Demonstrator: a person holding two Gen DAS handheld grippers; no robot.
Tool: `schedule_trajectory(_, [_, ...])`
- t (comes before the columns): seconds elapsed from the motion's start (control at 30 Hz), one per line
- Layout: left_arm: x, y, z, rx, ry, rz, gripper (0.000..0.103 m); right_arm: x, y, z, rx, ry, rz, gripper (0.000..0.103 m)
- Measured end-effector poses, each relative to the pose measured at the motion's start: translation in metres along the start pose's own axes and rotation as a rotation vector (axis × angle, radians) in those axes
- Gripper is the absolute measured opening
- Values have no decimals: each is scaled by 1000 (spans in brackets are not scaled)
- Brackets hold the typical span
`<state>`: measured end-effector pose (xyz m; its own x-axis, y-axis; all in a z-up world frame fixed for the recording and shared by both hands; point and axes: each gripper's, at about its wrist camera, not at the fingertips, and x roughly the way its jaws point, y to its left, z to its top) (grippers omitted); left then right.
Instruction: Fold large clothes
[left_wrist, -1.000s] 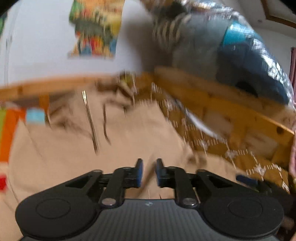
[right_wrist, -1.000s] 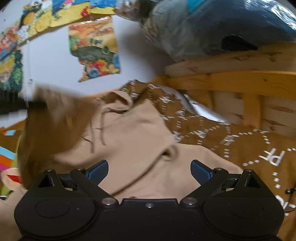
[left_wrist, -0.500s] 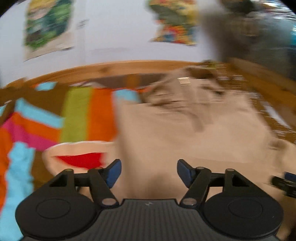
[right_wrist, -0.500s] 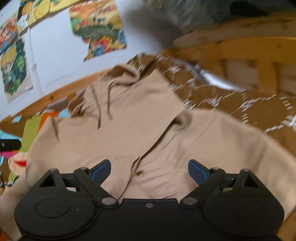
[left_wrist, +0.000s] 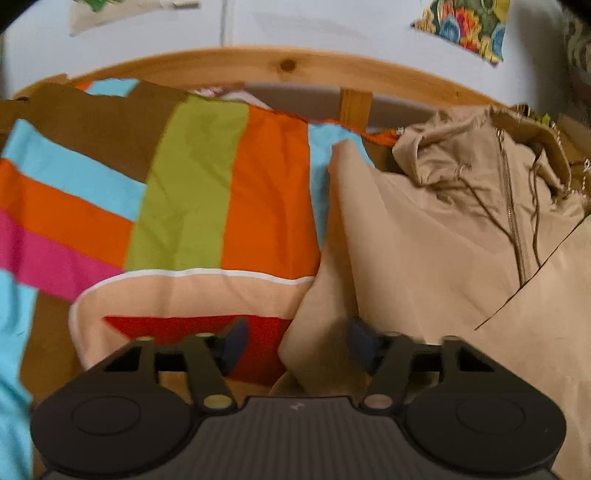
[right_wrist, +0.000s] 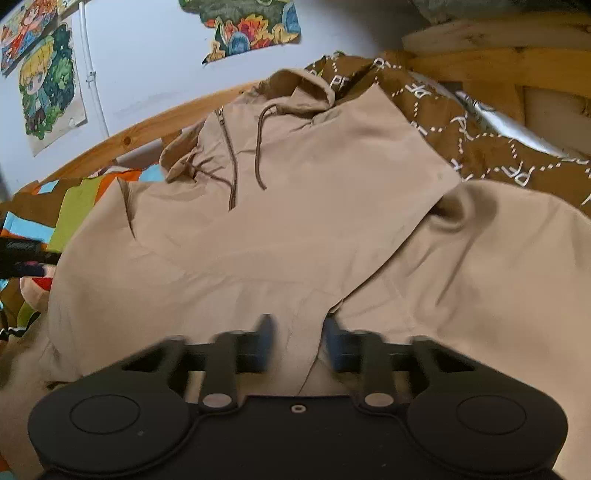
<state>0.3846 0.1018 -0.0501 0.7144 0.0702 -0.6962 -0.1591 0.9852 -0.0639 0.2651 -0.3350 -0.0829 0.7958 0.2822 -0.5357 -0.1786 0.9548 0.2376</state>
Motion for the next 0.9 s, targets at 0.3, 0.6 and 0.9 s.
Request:
schedule_trajectory(0.3, [13, 0, -1, -14, 27, 1, 23, -41, 6, 16, -118, -229, -115, 0])
schedule_trajectory(0.6, [1, -17, -5, 73, -9, 93, 9, -17, -28, 4, -77, -104, -272, 0])
schedule_trajectory(0.9, [-43, -53, -19, 149, -64, -55, 47, -38, -5, 10, -188, -169, -231, 33])
